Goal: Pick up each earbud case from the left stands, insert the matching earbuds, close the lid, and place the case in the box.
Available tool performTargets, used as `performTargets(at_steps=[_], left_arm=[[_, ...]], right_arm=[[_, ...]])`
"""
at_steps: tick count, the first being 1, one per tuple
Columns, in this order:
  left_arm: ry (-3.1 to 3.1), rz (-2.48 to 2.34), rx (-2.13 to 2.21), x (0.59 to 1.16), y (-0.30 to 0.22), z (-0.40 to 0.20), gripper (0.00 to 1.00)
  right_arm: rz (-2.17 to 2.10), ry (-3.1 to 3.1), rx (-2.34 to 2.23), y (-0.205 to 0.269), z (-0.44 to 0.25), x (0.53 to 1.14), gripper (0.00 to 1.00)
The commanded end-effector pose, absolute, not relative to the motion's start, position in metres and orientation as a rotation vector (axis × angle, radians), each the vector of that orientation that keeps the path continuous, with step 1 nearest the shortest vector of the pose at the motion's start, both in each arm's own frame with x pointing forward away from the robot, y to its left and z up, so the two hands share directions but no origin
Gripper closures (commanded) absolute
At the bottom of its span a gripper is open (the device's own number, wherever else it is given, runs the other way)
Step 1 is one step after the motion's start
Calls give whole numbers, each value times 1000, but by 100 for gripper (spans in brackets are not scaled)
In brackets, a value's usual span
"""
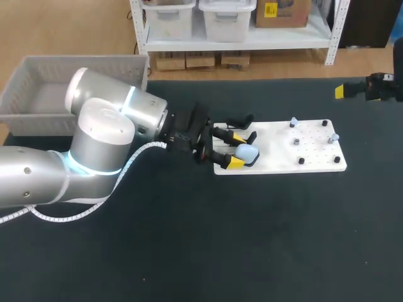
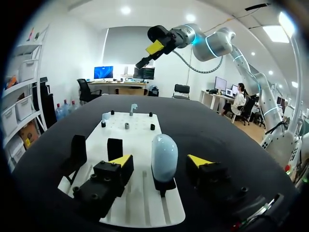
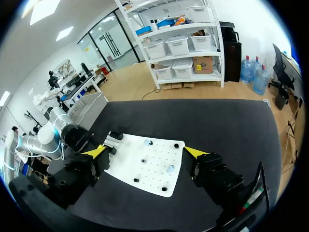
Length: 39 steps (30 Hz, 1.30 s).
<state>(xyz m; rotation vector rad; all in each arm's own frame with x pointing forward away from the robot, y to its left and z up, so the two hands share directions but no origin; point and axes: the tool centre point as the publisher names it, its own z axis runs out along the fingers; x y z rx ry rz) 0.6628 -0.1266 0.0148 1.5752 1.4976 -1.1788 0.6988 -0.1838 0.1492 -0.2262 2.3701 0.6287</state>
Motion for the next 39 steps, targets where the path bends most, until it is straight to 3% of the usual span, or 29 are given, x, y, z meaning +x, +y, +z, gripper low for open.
performTargets(at_steps=[1,12,16,18,27,39], left_arm=[[1494,-1177,1574,663,-129,10,23],[1498,-1155,1574,660,-129,11,28],[1499,-1146,1569,659,-128,12,38],[1499,-1142,1570,659,-128,12,51],[1502,-1132,1570,655,-126,12,82],[1450,-1101,1564,643,-119,35,100]], right_arm=[[629,2370,-227,-184,149,699,0],[629,2370,-227,-184,149,699,0],[629,2370,-227,-184,149,699,0],[629,2370,-227,-184,149,699,0],[629,2370,-227,-184,149,699,0],[629,2370,-227,-184,149,699,0]])
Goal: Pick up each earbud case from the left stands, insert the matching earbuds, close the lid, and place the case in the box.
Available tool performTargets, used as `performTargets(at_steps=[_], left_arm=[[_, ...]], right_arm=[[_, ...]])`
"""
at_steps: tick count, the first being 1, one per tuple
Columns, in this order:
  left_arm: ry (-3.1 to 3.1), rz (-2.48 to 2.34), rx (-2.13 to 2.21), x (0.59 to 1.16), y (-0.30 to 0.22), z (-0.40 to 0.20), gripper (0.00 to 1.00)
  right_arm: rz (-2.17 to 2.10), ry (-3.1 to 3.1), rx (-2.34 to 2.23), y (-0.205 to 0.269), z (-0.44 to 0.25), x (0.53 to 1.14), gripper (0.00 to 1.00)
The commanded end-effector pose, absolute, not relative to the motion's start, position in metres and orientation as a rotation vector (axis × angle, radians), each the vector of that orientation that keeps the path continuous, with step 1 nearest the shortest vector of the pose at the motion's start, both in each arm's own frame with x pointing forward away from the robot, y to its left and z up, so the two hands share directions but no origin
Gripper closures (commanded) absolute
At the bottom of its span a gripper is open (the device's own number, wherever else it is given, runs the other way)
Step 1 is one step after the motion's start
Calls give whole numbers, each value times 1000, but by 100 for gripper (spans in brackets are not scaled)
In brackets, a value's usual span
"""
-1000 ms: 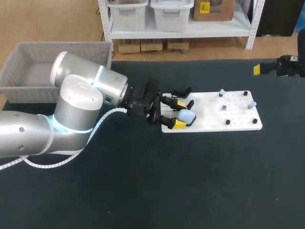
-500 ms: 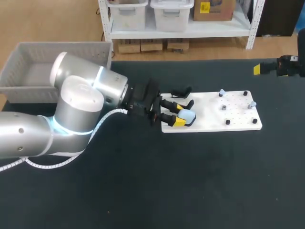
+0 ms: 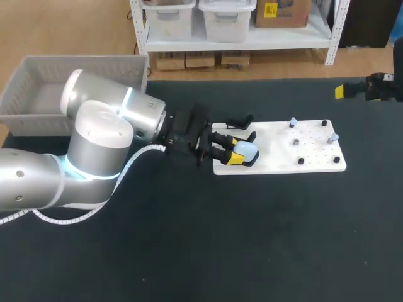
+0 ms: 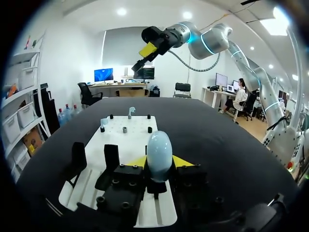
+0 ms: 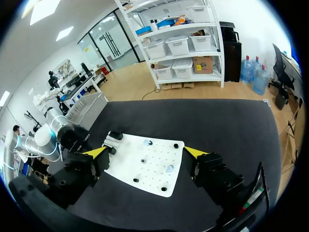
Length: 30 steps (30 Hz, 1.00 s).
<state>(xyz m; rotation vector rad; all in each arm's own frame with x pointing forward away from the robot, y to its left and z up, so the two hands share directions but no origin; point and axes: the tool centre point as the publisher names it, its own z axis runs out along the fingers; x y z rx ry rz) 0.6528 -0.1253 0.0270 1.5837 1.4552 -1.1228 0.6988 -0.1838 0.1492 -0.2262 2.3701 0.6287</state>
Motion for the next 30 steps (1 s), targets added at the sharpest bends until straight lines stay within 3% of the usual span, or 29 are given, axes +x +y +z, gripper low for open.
performTargets(at_steps=[1,30], left_arm=[[1446,-1099,1560,641,-118,38,100],[1273,-1249,1332,637,-95,115,100]], right_arm=[[629,2370,-227,-184,149,699,0],[629,2370,-227,-184,149,699,0]])
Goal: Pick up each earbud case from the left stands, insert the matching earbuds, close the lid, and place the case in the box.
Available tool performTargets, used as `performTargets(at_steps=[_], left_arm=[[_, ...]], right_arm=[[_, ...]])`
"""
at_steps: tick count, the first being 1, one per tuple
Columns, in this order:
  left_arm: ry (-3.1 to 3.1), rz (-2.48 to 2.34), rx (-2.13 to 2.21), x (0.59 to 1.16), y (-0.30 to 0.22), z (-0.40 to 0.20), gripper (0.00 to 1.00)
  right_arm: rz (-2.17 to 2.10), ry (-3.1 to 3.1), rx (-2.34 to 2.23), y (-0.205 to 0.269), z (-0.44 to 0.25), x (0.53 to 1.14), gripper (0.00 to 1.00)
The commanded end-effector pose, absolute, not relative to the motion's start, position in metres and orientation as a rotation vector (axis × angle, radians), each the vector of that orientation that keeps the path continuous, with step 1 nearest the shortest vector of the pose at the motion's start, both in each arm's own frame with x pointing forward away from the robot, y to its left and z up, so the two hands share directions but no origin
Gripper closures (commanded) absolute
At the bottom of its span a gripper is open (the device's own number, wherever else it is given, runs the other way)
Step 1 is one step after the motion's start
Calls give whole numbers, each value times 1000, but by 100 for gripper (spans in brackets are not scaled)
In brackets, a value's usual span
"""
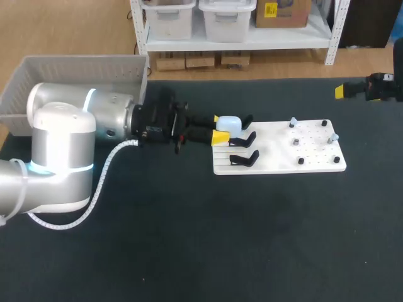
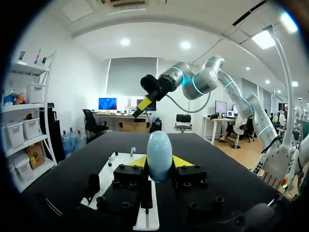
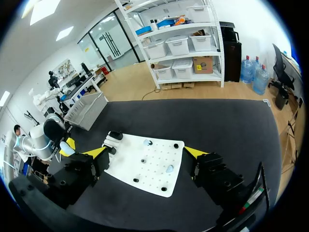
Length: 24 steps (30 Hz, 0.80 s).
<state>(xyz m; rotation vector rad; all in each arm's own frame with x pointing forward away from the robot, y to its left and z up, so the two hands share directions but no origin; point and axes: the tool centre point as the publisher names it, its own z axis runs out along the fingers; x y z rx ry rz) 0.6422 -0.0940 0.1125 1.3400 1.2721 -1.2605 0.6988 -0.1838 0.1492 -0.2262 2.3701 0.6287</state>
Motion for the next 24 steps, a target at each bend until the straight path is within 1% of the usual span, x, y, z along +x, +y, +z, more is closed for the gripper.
performTargets(at_steps=[1,18,24], left_arm=[[1271,-1249,1333,637,-95,116,100],[1282,-1277,1307,637,-97,114,100],[1282,-1277,1307,637,-97,114,100]], right_arm=[[629,2370,-227,-184,149,699,0],[629,2370,-227,-184,149,699,0],[702,2325,-404,-151,161,674,0]])
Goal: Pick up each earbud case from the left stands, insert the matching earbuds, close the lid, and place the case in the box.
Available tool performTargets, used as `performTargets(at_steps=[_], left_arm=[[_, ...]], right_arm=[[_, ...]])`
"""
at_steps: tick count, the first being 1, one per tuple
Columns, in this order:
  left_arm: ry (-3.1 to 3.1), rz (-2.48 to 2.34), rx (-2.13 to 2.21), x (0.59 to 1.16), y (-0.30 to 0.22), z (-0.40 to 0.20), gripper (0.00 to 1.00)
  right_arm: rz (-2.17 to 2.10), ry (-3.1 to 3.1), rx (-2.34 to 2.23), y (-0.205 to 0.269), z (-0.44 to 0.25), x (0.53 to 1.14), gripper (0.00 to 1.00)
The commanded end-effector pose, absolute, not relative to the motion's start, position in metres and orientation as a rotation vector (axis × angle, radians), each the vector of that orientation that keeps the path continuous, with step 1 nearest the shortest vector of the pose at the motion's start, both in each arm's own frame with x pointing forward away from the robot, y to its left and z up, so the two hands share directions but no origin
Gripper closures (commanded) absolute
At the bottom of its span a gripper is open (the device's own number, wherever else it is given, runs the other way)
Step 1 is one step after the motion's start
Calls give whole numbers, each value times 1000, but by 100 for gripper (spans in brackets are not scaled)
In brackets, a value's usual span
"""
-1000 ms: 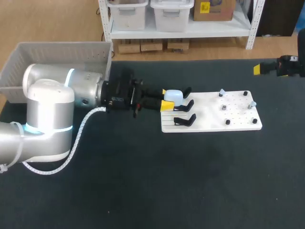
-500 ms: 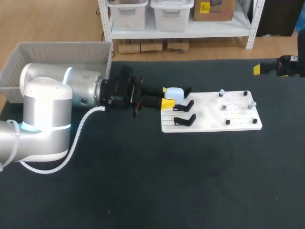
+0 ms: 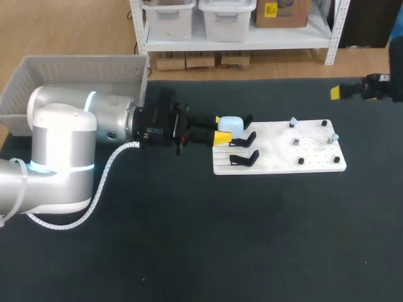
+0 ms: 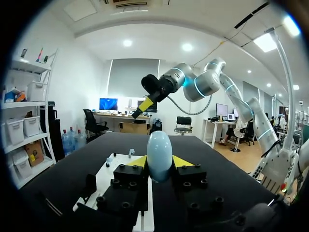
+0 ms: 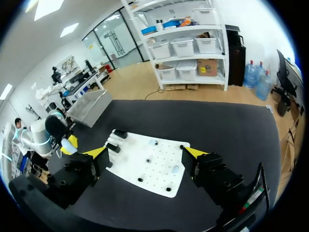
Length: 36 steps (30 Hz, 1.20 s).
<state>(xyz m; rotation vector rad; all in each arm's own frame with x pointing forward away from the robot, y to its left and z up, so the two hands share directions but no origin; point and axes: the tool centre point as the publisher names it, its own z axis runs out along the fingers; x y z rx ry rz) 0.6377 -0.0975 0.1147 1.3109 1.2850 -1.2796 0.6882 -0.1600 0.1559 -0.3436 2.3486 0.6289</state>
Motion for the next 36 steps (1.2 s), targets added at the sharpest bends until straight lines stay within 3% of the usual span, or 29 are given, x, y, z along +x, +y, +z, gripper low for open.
performTargets(at_steps=[1,17,36], left_arm=[[1282,-1277,1307,637,-97,114,100],[1282,-1277,1307,637,-97,114,100],[1282,-1277,1307,637,-97,114,100]], right_arm=[[710,2317,-427,-145,162,667,0],[767,2319,-714,-67,173,594,0],[799,2351,-850,9,153,596,0]])
